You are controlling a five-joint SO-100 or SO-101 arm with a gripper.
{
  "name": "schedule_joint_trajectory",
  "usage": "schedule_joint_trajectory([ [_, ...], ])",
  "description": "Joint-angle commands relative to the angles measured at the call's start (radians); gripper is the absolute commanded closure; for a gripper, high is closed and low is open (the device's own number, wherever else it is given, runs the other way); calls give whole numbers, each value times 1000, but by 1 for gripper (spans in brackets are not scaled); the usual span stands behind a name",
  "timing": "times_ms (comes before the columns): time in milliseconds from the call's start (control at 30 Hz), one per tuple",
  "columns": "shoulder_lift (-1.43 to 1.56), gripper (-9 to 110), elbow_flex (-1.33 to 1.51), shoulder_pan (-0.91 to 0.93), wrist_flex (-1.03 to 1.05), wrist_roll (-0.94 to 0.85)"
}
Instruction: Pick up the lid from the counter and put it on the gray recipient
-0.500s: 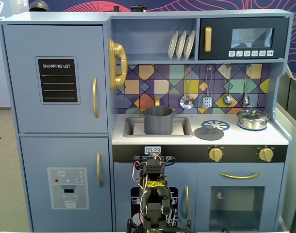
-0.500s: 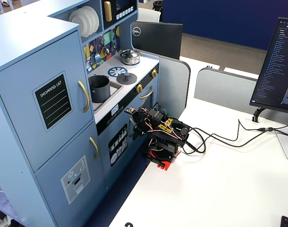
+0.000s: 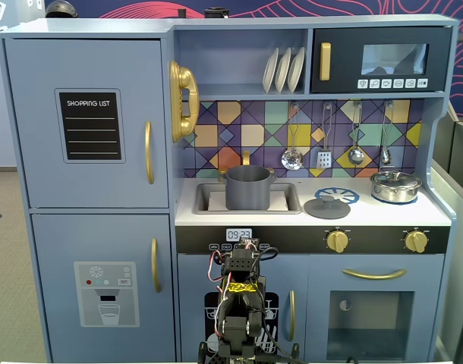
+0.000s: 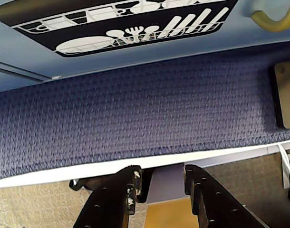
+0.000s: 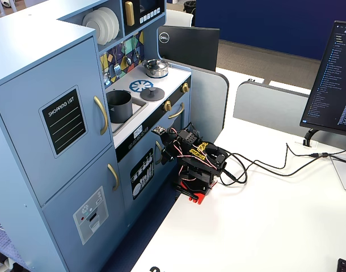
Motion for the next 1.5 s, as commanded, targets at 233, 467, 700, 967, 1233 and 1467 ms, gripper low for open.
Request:
schedule_joint_trajectory([
  [233,-308,101,-581,44,146,12],
  [467,-443,101,-940,272,-175,-75],
  [700,-454,101,-788,532,-862,-107],
  [967,-508,84,-522,594,-1385,-26],
  [1233,-710,76,-558,606,-1434,-15],
  [1467,-870,76,-669,597,-1454,-17],
])
